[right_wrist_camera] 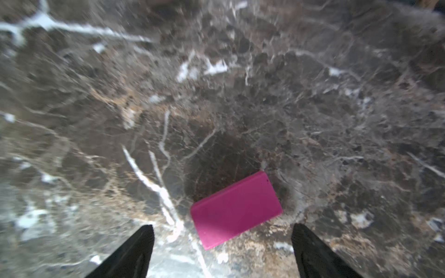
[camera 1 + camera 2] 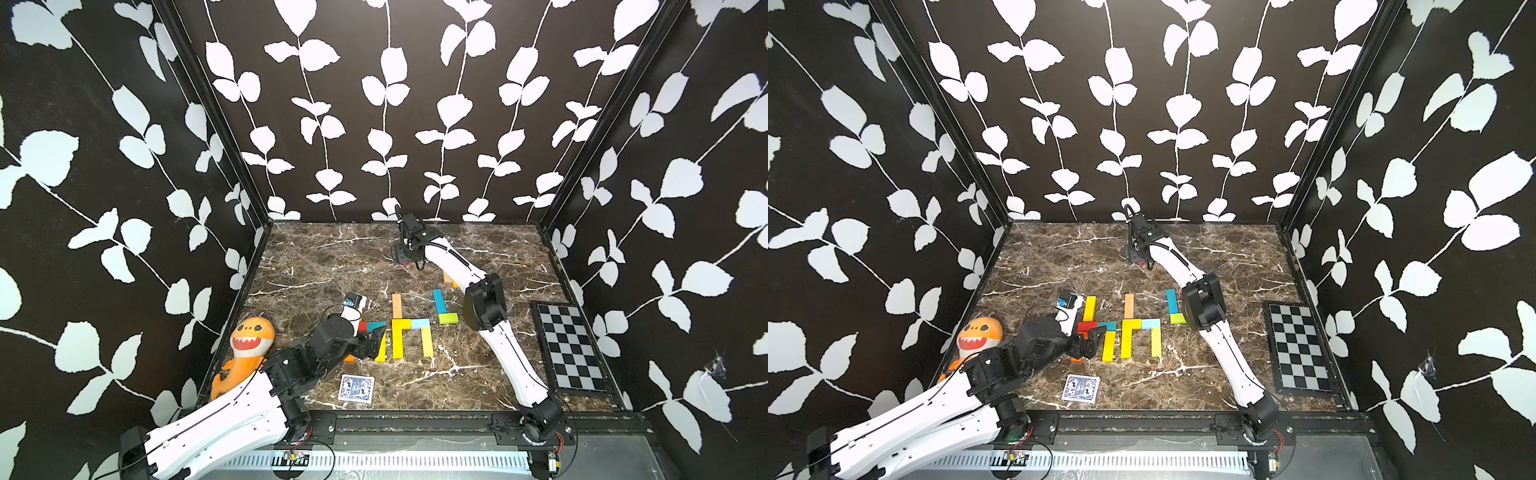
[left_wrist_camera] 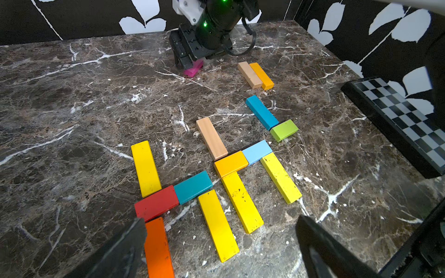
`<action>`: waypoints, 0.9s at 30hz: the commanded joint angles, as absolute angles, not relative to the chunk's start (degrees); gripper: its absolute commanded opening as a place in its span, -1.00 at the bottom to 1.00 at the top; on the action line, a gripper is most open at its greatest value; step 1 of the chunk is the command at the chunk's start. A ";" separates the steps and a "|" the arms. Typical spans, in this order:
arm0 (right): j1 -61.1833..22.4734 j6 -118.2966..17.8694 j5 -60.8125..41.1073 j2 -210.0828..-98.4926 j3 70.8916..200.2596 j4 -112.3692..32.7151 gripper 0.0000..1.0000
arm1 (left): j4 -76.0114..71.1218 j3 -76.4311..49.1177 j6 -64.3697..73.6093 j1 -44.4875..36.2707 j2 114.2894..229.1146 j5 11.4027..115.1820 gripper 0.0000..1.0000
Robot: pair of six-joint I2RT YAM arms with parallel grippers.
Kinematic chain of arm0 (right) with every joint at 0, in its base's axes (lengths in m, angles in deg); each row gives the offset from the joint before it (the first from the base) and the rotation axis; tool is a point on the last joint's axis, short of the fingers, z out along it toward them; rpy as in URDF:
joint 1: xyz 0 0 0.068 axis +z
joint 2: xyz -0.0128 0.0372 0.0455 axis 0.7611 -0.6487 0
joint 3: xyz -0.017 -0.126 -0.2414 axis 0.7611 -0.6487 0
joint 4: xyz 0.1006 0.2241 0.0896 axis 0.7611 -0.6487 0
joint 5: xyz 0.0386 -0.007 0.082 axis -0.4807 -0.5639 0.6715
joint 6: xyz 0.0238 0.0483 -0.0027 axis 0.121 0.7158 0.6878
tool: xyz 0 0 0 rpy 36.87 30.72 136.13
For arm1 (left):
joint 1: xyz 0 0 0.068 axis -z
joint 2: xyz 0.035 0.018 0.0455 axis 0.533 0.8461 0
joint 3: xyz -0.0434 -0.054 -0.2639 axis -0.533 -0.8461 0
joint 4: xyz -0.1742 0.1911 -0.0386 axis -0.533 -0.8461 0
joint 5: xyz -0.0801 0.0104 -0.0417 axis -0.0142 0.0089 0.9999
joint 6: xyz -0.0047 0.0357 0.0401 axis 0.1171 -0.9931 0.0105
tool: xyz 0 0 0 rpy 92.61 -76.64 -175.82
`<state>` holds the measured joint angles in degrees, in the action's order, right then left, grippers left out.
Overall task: Assemble the letter h with building blocks
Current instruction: Pick up the building block from the center of the board.
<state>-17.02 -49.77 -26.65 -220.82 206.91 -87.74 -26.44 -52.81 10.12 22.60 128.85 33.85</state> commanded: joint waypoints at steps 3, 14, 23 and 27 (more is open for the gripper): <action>-17.61 -51.89 -27.54 -223.35 209.01 -90.09 0.77 | -28.08 -49.92 10.07 22.37 128.51 32.96 0.98; -18.96 -48.92 -25.29 -228.70 215.56 -93.10 0.53 | -28.76 -49.22 10.25 22.37 129.21 32.76 0.98; -20.59 -45.88 -27.01 -222.83 203.63 -88.88 0.16 | -28.38 -49.19 10.55 22.37 130.12 33.22 0.98; -20.73 -44.29 -28.77 -220.13 199.57 -88.43 0.08 | -28.48 -49.40 10.63 22.37 129.81 33.13 0.98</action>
